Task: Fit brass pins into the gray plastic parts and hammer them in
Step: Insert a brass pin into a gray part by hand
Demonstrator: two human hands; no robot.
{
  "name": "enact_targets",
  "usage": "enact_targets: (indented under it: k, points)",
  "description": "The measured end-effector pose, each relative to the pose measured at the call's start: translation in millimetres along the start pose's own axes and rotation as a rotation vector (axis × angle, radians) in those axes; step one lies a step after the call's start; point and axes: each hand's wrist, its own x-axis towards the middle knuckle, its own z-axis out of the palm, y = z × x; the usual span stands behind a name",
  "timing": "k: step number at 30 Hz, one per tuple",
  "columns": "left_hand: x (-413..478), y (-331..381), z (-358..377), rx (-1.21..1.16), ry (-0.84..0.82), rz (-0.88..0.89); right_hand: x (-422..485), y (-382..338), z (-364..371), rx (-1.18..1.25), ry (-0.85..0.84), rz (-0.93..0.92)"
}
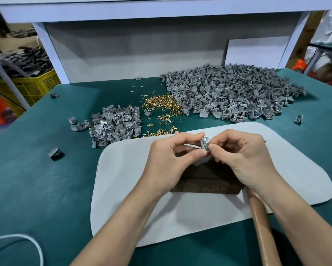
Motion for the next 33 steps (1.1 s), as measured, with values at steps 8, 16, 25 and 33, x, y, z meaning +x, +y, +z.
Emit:
enact_targets:
  k: [8,16,25,33]
  points:
    - [-3.6,1.1,4.0,0.055,0.015,0.019,-1.6,0.2,1.4,-0.067,-0.014,0.020]
    - [-3.7,-0.4,4.4,0.027,0.025,0.012,-0.7,1.0,-0.4,0.006,-0.064,0.026]
    - [-2.2,-1.6,6.3,0.005,0.012,0.099,1.9,0.0,-5.2,0.100,-0.036,-0.002]
    - [-2.4,-2.6,6.5,0.007,0.022,0.126,1.4,-1.3,-4.6,0.065,-0.052,-0.026]
